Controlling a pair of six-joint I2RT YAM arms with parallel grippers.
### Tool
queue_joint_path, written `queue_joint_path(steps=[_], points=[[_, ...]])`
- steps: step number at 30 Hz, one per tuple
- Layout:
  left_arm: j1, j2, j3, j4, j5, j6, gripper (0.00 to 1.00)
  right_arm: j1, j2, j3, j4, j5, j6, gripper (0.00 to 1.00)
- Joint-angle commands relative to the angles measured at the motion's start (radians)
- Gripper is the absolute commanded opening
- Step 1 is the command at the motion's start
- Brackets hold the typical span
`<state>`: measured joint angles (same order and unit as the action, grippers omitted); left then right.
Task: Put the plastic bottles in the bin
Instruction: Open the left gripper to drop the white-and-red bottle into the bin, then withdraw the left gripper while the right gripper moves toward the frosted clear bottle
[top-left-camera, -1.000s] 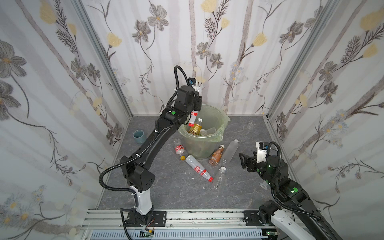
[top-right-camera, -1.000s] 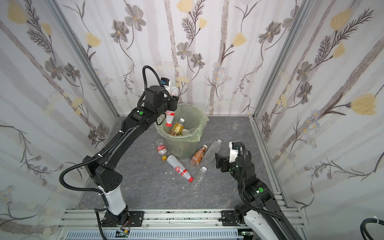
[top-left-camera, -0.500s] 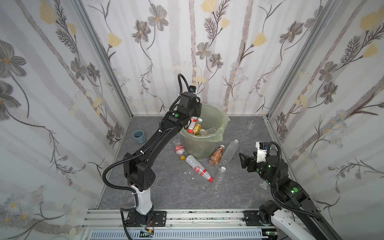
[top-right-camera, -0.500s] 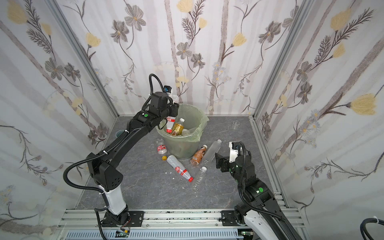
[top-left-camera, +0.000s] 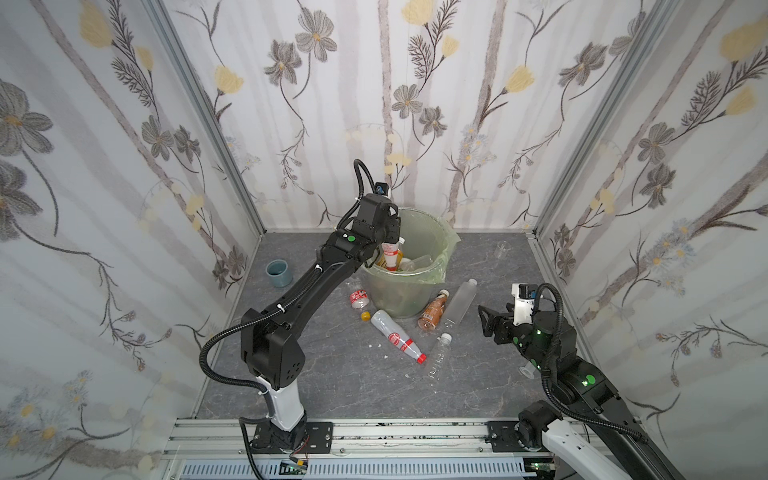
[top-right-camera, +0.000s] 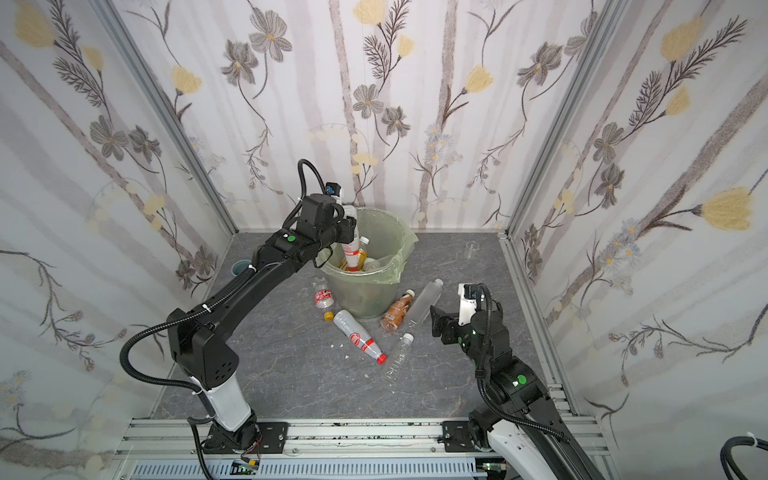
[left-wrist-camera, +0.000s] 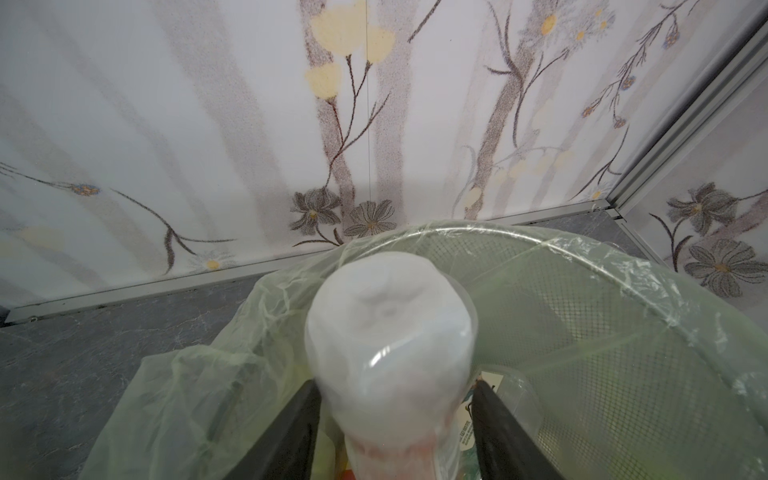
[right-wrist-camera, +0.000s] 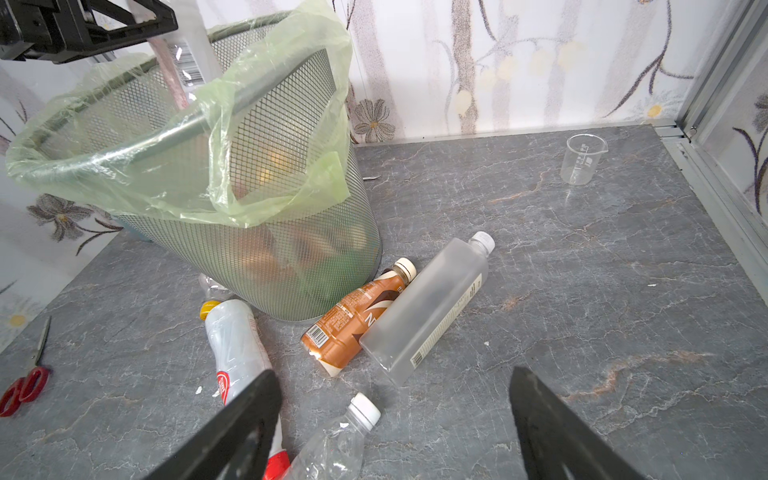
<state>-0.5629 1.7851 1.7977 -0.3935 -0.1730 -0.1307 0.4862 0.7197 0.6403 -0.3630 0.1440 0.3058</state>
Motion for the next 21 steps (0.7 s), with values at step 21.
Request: queue_joint_path(steps=[21], points=[[0.002,-0.124,-0.08,0.028,0.053,-0.033,0.65,0.002,0.014,0.003,0.022,-0.008,0.017,0.86]])
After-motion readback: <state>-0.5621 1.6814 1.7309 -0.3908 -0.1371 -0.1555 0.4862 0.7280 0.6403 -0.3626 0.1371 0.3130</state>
